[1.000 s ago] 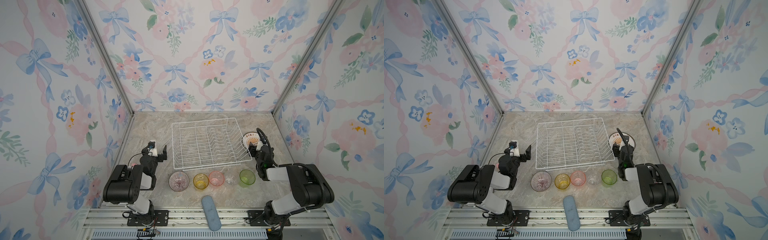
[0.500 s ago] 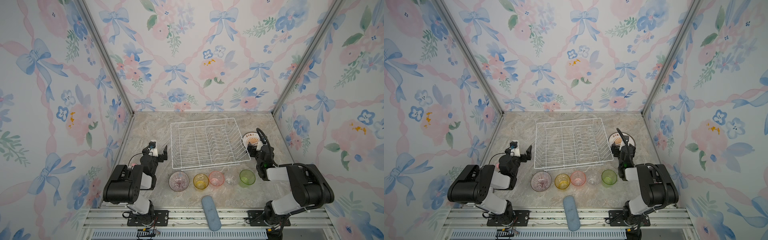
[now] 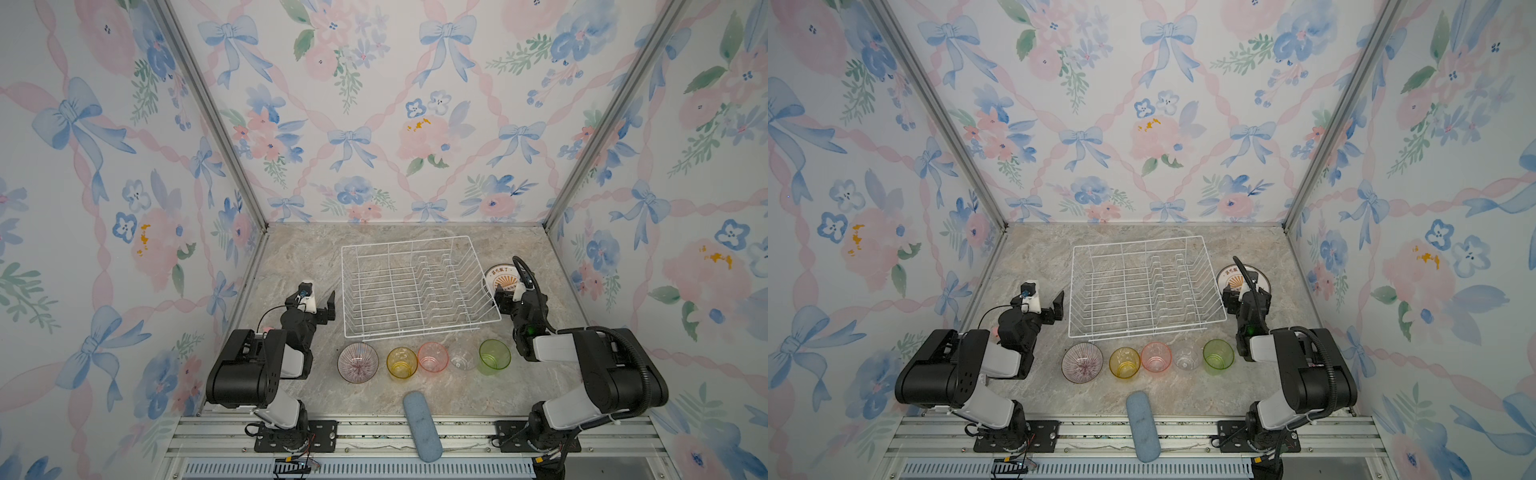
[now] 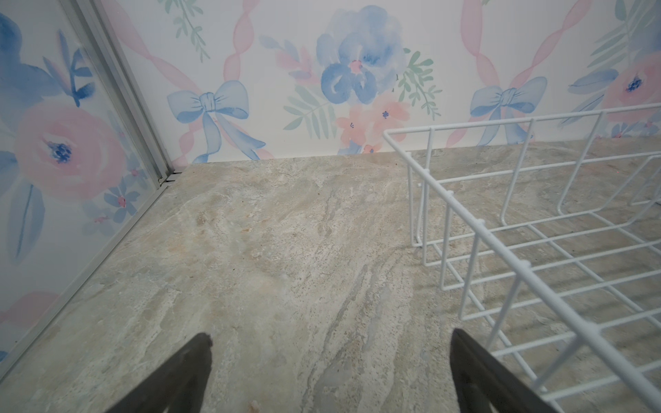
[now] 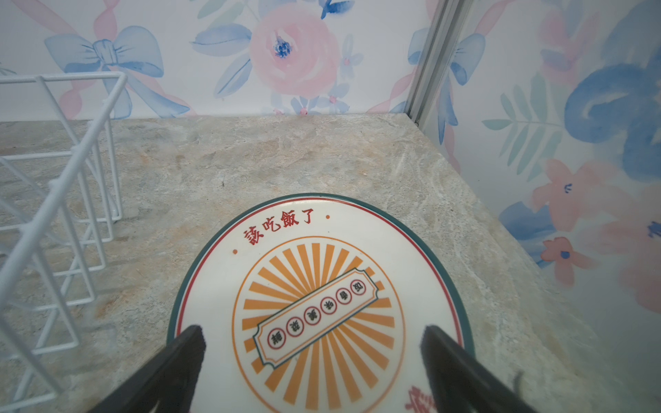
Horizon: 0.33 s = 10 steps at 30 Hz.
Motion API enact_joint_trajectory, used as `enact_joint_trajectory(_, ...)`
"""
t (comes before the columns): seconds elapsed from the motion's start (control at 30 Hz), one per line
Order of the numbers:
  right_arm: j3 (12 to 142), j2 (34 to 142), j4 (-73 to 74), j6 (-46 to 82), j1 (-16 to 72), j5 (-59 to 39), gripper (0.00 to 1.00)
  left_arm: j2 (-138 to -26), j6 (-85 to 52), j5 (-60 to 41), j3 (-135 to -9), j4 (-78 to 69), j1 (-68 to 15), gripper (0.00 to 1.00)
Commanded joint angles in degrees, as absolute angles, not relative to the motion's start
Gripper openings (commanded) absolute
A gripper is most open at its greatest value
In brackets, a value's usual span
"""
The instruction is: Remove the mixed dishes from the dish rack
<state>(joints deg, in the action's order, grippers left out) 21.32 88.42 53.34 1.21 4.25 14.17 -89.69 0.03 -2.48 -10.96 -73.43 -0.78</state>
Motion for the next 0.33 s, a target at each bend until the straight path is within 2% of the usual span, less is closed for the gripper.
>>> enact_joint_trajectory(0.0, 22.0, 88.6, 52.7, 0.7, 4.5, 14.4, 0.97, -90.1, 1.1, -3.2, -12.5, -72.1, -1.1, 0.98)
enact_joint_trajectory(0.2, 22.0, 88.6, 52.7, 0.7, 4.6, 14.4, 0.97, -89.9, 1.0, -2.8, -12.6, -71.8, -1.1, 0.98)
enact_joint_trajectory(0.3, 22.0, 88.6, 52.8, 0.7, 4.6, 14.4, 0.97, -90.1, -0.6, 1.9, -13.7, -69.9, -1.1, 0.98)
